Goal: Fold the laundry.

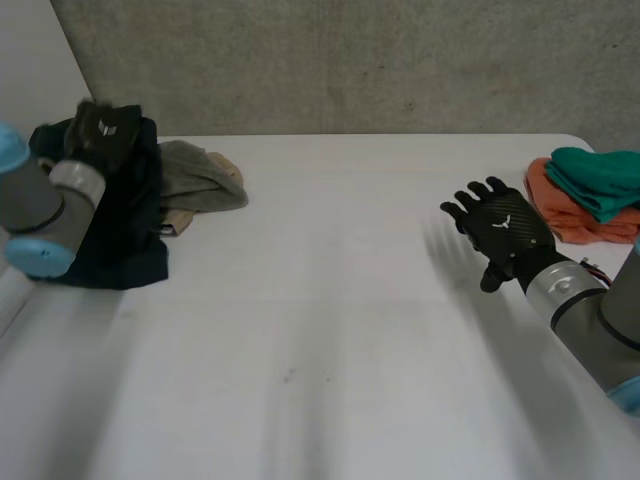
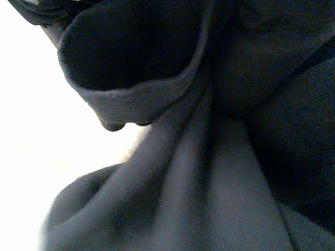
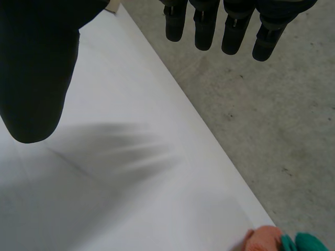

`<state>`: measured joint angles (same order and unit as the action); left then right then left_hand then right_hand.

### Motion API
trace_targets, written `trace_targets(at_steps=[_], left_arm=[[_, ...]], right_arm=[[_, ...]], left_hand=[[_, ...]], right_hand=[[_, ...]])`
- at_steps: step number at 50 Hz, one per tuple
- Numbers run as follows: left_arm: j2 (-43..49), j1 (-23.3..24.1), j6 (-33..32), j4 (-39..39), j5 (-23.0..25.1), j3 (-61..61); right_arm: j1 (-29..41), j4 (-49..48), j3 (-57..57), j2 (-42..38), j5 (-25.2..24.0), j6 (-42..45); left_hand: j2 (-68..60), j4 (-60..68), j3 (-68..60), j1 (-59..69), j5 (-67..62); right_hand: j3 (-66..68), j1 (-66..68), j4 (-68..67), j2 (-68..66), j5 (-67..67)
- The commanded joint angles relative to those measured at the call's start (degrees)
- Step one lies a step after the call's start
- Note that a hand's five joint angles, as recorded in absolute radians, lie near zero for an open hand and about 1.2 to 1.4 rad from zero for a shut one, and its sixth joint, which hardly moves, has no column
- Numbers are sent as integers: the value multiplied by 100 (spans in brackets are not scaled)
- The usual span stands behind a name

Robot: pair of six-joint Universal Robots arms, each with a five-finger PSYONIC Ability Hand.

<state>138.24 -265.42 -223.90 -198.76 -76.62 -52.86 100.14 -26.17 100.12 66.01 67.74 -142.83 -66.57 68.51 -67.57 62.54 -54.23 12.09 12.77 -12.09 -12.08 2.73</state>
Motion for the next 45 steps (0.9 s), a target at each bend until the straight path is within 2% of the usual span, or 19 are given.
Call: trace_targets(at_steps=[1, 7, 11, 14, 15, 19, 21, 22, 24, 25, 26, 27, 33, 38, 45], left_arm=[[-1597, 982, 794, -672, -221, -787], [-2450, 2045, 2444, -743, -204, -1121], [-2364, 2467, 3157, -682, -213, -1226], [-2110, 2705, 3449, -576, -213, -1350], [-1882, 2924, 3572, -480, -213, -1420], [-1293, 3557, 3696, -252, -213, -1455], [-1134, 3716, 3714, -155, -204, -1499], [-1063, 3760, 3714, -93, -204, -1534], [-1001, 3805, 3714, 56, -169, -1683], [-1001, 3822, 3714, 83, -151, -1745], [-1088, 3831, 3705, 109, -116, -1876], [-1159, 3831, 3696, 127, -116, -1912], [-2002, 3752, 3705, 180, -248, -2220], [-2696, 3647, 3652, 241, -853, -2843], [-3250, 3673, 3608, 215, -1539, -3774]], right_arm=[[-135, 6, 183, 324, 37, -26], [-249, 7, 350, 667, 37, -114], [-320, 24, 429, 852, 46, -166], [-442, 103, 456, 975, 46, -324], [-486, 129, 456, 1001, 46, -377], [-750, 209, 456, 1045, 46, -737], [-908, 217, 438, 1037, 46, -948], [-952, 217, 430, 1037, 38, -1001], [-1049, 217, 412, 1037, 29, -1071], [-1058, 217, 403, 1037, 20, -1080], [-1067, 226, 386, 1037, 20, -1089], [-1076, 218, 377, 1037, 20, -1107], [-1040, 226, 219, 1019, -59, -1116], [-1005, 358, -97, 923, -164, -1054], [-927, 1200, -1028, -87, -919, -1028]], left_hand=[[-1343, 1149, -1243, 1746, -1577], [-1343, 1149, -1243, 1746, -1577], [-1343, 1149, -1243, 1746, -1577], [-1343, 1149, -1243, 1746, -1577], [-1343, 1149, -1243, 1746, -1577], [-1343, 1149, -1243, 1746, -1577], [-1343, 1149, -1243, 1746, -1577], [-1343, 1149, -1243, 1746, -1577], [245, -438, 345, 158, 11], [1269, -1462, 1369, -866, 1035], [3477, -3671, 3577, -3074, 3243], [3915, -4109, 4016, -3513, 3682], [4054, -4248, 4154, -3651, 3820], [4105, -4298, 4205, -3702, 3871], [4155, -4349, 4255, -3752, 3921]], right_hand=[[-209, -277, 209, 208, -273], [-209, -277, 209, 208, -273], [-209, -277, 209, 208, -273], [-209, -277, 209, 208, -273], [-209, -277, 209, 208, -273], [-209, -277, 209, 208, -273], [-209, -277, 209, 208, -273], [-209, -277, 209, 208, -273], [-209, -277, 209, 208, -273], [-209, -277, 209, 208, -273], [-209, -277, 209, 208, -273], [-209, -277, 209, 208, -273], [-209, -277, 209, 208, -273], [-209, -277, 209, 208, -273], [-209, -277, 209, 208, -273]])
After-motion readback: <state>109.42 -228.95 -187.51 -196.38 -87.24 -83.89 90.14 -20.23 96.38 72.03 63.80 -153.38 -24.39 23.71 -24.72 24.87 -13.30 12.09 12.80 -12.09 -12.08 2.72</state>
